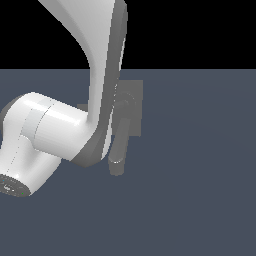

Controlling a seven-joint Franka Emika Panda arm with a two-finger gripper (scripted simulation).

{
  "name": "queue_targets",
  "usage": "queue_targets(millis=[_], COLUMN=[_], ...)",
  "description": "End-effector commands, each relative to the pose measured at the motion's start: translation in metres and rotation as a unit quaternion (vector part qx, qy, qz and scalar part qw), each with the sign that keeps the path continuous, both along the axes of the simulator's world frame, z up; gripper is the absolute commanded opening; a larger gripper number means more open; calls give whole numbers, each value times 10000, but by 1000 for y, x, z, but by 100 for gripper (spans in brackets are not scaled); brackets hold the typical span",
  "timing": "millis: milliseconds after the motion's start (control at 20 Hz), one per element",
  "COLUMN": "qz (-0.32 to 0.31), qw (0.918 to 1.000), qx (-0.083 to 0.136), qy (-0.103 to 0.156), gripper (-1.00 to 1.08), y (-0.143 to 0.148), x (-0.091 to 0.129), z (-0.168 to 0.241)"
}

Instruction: Turn on the faucet by rotating a designated handle.

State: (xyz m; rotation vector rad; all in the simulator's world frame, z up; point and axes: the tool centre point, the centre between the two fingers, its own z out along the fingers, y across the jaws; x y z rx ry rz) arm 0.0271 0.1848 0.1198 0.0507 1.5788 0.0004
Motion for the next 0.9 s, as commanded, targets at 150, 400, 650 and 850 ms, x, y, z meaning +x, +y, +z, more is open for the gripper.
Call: queue_targets(millis=[150, 400, 650, 850], qz=[-95, -264, -280, -280], qw=[9999, 9996, 9996, 9996], qx=[-22, -76, -82, -82], qy=[-30, -39, -39, -39], gripper=[-100, -100, -100, -100], y=[-13, -37, -39, -38], x=[2, 5, 5, 5], z=[1, 0, 0, 13])
